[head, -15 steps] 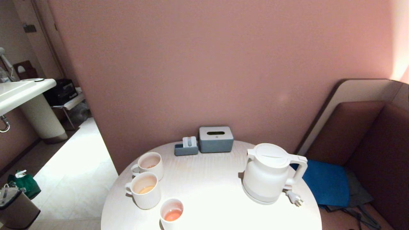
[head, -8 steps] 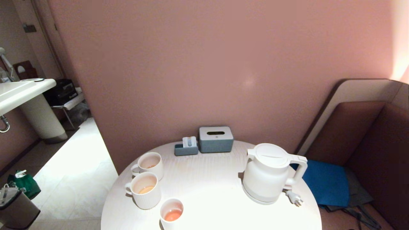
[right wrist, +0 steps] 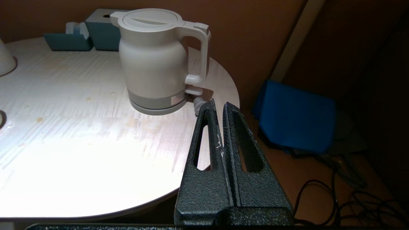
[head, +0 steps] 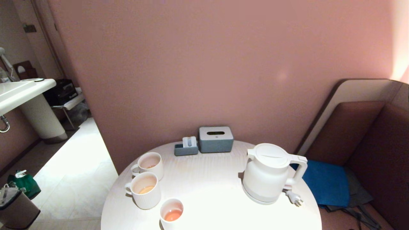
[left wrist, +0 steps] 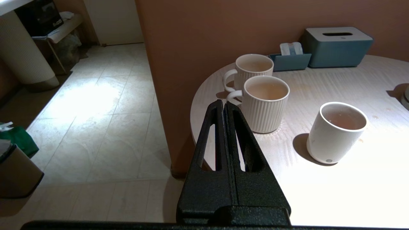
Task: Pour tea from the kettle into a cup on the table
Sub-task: Pick up the cup
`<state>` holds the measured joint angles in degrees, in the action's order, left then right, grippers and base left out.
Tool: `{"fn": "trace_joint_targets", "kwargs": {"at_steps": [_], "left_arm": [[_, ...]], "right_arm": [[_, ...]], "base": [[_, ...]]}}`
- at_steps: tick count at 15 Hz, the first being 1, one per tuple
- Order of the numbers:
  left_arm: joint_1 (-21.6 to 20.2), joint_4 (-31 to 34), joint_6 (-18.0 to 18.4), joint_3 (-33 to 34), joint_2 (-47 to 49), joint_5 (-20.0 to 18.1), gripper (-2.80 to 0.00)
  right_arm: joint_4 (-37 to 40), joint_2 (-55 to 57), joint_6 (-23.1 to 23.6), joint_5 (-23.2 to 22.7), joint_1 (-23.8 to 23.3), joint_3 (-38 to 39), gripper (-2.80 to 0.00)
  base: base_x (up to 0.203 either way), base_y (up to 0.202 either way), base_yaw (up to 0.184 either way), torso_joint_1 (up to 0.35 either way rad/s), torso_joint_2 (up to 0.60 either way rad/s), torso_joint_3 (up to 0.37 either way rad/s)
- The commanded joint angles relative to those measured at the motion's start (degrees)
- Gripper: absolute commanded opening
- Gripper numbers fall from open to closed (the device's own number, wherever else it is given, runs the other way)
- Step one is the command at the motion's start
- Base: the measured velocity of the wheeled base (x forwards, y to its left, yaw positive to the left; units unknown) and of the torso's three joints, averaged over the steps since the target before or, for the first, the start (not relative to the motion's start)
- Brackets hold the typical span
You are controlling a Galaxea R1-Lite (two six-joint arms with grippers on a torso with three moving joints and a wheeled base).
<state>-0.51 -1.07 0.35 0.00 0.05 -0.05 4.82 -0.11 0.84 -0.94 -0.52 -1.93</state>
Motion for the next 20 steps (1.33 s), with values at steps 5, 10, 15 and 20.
{"fn": "trace_joint_targets", "kwargs": {"at_steps": [5, 10, 15, 20], "left_arm": [[-0.02, 0.29, 0.68, -3.79, 3.58, -0.38, -2.8], [-0.02, -0.59, -0.99, -12.95, 18.73, -0.5, -2.8], [1.34, -12.53, -9.61, -27.69, 51.09, 0.39, -2.8], [30.75, -20.77, -16.08, -33.59, 72.42, 22.5, -2.8]], "right_arm": [[0.02, 0.11, -0.05, 0.06, 0.0, -0.01, -2.8], [0.02, 0.11, -0.05, 0.06, 0.0, -0.01, -2.8], [0.02, 0.11, -0.05, 0.06, 0.0, -0.01, -2.8], [0.02, 0.11, -0.05, 0.06, 0.0, -0.01, -2.8]], "base": [[0.0, 0.0, 0.0, 0.0, 0.0, 0.0], [0.0, 0.0, 0.0, 0.0, 0.0, 0.0], [0.0, 0.0, 0.0, 0.0, 0.0, 0.0], [0.0, 0.0, 0.0, 0.0, 0.0, 0.0]]}}
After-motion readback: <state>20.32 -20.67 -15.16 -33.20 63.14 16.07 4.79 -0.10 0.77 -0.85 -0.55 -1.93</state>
